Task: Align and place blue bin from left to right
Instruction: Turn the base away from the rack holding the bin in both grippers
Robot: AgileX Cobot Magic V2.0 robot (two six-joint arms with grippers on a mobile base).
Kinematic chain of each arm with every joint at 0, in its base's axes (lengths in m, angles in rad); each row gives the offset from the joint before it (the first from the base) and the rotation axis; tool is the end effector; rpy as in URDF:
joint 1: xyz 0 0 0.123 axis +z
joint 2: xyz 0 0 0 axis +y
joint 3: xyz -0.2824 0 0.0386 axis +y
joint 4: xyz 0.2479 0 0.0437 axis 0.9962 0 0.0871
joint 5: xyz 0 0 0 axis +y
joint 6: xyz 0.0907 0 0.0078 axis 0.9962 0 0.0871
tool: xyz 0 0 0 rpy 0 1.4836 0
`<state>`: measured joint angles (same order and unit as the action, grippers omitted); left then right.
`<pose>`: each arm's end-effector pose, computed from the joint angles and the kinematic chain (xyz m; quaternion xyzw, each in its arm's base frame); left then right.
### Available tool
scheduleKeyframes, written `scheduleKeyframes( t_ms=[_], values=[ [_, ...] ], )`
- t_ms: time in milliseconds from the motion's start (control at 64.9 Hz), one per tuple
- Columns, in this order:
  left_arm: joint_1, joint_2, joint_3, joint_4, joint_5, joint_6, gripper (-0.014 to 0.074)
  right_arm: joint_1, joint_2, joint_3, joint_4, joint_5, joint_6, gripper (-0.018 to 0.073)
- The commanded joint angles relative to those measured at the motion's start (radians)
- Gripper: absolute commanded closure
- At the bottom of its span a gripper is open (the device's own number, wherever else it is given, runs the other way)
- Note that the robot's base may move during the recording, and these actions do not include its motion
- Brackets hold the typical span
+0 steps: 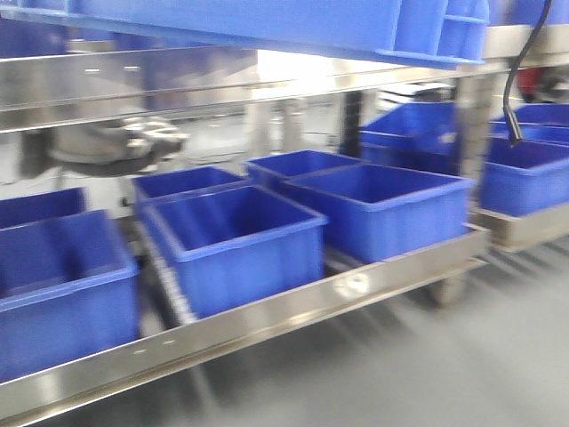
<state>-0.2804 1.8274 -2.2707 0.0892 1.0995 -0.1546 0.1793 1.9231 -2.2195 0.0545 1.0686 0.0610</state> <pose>0.3774 -0.1012 0.4833 0.0538 0.8746 -0.0600 0.4780 0.4207 0.0807 0.4314 -0.0518 0.9017 0.0784 0.4221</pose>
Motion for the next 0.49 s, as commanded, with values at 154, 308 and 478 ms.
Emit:
scheduleKeyframes(
  t_ms=[154,308,478],
  values=[
    [-0.023,-0.037,-0.020,-0.102,-0.079,0.015,0.0707,0.005,-0.009,-0.014,0.017,-0.115,0.028,0.0627],
    [-0.023,-0.037,-0.020,-0.102,-0.079,0.015,0.0707,0.005,-0.009,-0.014,0.017,-0.115,0.028,0.0627],
    [-0.023,-0.037,-0.020,-0.102,-0.079,0.015,0.0707,0.005,-0.009,-0.014,0.017,-0.115,0.028,0.0627]
  ],
)
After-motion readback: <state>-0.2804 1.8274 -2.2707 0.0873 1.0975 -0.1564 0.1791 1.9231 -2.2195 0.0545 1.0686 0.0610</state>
